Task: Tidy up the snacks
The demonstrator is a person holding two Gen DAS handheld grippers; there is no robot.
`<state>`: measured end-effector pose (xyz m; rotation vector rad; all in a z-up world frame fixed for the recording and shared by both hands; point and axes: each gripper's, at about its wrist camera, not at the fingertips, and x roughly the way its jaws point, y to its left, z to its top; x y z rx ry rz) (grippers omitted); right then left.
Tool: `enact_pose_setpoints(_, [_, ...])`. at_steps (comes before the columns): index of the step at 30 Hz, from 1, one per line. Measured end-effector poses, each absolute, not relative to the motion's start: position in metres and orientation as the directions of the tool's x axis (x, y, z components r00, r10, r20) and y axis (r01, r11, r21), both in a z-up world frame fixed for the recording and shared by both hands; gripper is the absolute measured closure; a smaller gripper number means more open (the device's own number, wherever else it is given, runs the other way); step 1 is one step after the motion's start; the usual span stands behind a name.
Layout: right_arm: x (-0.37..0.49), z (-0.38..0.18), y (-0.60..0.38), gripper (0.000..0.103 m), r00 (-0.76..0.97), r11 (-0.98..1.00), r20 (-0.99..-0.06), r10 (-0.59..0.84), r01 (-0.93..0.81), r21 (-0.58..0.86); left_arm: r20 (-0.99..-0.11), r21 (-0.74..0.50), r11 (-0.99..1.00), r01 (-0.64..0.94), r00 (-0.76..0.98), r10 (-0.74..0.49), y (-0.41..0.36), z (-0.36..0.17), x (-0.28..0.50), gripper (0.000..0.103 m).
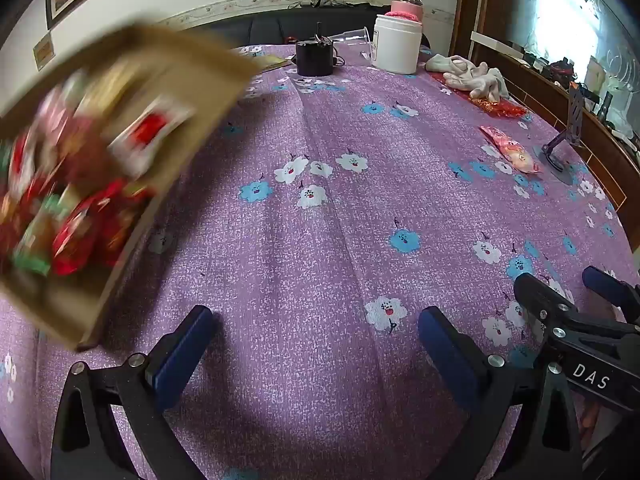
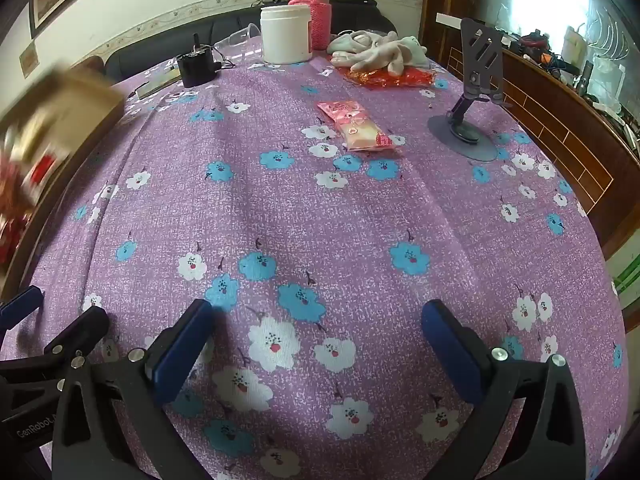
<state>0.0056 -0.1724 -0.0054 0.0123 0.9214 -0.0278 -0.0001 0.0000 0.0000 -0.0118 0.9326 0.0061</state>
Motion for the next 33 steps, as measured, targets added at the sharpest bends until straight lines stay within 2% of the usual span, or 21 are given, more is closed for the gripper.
enact_pose_setpoints(33, [0.0056,-0.0047,-0.1717,0.0,0.604,1.0,-0.796,-0.02,0.03,-0.003,-0.805,-0.009,1.0,-0.01,0.594,-0.001,0.0,0.0012,-0.0014,0.0])
